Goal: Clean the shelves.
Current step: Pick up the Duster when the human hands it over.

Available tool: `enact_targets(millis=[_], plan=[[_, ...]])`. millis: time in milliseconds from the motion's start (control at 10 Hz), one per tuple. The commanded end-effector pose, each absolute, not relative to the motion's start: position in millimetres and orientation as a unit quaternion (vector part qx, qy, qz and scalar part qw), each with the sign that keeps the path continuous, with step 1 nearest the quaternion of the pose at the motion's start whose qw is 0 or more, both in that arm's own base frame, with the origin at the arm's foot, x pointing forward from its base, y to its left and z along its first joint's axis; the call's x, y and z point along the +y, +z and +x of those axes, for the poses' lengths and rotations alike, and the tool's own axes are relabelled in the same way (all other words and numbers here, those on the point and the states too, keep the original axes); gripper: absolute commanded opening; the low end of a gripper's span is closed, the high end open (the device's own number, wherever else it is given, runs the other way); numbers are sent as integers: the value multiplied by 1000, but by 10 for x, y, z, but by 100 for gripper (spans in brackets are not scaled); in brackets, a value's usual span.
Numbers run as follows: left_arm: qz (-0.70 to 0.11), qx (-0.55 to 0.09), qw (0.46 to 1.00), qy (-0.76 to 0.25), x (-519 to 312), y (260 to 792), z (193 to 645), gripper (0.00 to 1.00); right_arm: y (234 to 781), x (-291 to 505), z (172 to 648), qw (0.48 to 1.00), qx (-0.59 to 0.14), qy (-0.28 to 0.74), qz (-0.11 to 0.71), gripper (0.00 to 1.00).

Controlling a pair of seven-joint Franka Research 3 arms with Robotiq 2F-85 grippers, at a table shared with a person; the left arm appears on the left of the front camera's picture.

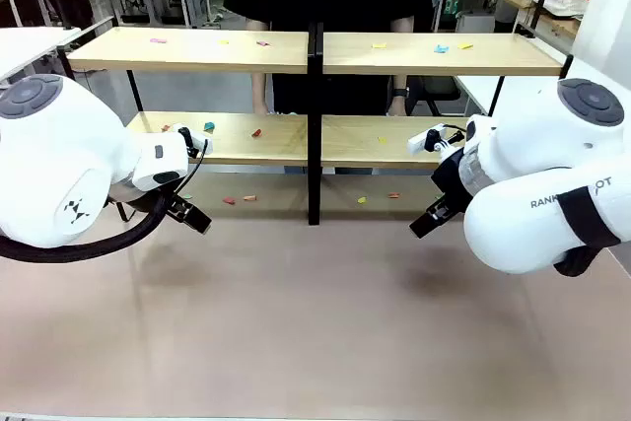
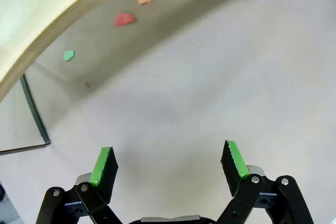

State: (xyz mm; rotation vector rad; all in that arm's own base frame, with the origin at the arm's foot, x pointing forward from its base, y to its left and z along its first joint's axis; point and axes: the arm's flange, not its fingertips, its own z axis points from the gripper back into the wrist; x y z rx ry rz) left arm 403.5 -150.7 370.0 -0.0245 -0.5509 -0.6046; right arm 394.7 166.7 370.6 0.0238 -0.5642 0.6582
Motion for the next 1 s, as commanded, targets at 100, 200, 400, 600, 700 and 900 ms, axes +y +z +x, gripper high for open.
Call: enact_targets(millis=[100, 200, 400, 600, 700, 900], plan=[[-12, -268, 917, -294, -1508, 3701, 4035, 100, 3706, 1668, 3947, 907, -273, 319, 12, 100], [-12, -268, 917, -294, -1508, 3701, 4035, 100, 3706, 1668, 3947, 907, -273, 319, 12, 100], [-12, -268, 917, -294, -1508, 3701, 4035, 100, 3706, 1668, 3947, 907, -273, 319, 12, 100], [-12, -268, 917, -294, -1508, 3701, 4035, 100, 3706, 1668, 3947, 907, -273, 319, 12, 100], [-12, -268, 917, -294, -1508, 3701, 4035, 100, 3706, 1668, 3947, 907, -273, 319, 12, 100], [-12, -268, 917, -294, -1508, 3701, 4035, 100, 3706, 1668, 3947, 907, -273, 319, 12, 100]])
